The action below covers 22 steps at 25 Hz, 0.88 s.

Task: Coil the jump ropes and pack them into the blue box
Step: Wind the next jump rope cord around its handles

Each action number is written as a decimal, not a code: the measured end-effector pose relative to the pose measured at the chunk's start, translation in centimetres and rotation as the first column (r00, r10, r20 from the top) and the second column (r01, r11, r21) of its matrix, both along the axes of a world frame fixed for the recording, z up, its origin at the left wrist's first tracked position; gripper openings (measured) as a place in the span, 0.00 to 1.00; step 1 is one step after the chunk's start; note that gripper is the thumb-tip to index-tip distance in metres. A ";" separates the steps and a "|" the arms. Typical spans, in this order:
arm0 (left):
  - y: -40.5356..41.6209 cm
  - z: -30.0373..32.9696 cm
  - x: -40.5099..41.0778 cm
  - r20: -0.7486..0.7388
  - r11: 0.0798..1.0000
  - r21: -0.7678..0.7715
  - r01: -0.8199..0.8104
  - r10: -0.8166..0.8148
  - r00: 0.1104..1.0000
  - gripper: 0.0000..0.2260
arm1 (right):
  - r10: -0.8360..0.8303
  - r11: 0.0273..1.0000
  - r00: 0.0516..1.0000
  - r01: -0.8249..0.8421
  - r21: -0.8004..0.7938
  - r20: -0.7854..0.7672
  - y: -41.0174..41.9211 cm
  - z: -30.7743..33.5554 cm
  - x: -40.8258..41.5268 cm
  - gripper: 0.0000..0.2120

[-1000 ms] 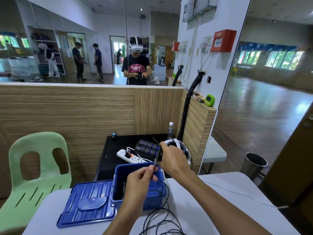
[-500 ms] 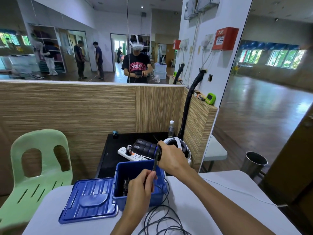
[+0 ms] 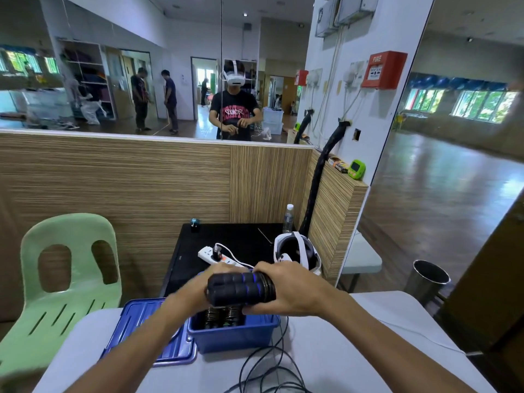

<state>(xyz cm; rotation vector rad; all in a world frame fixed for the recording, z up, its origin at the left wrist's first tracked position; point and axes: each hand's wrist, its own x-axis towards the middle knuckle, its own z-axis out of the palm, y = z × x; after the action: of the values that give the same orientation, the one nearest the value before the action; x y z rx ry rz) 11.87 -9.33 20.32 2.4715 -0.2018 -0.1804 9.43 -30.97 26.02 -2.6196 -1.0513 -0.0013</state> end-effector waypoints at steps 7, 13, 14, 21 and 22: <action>-1.1 8.6 0.4 0.344 0.733 0.638 0.236 -0.545 0.764 0.09 | -0.037 0.978 0.983 0.073 -0.197 0.181 0.2 -2.2 0.1 0.24; -2.5 10.1 0.6 0.313 0.699 0.712 0.069 -0.403 0.860 0.10 | -0.064 0.975 0.963 0.116 -0.189 0.262 1.2 -1.7 0.0 0.28; -2.3 10.3 1.2 0.293 0.715 0.698 0.041 -0.338 0.894 0.14 | -0.059 0.980 0.960 0.107 -0.165 0.273 1.5 -1.7 -0.3 0.27; -1.3 8.8 2.6 0.067 0.903 0.405 0.144 -0.186 0.980 0.20 | -0.017 0.977 0.922 0.098 -0.190 0.387 2.7 -3.1 -1.7 0.21; -1.3 8.7 2.6 0.056 0.927 0.349 0.136 -0.165 0.985 0.20 | -0.030 0.973 0.917 0.118 -0.200 0.397 2.9 -3.4 -1.8 0.21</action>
<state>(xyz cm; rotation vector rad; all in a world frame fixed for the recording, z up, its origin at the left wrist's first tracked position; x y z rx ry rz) 14.44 -10.62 29.04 2.8158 -0.4305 -0.1898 7.63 -28.05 22.66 -2.9374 -1.1292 -0.4733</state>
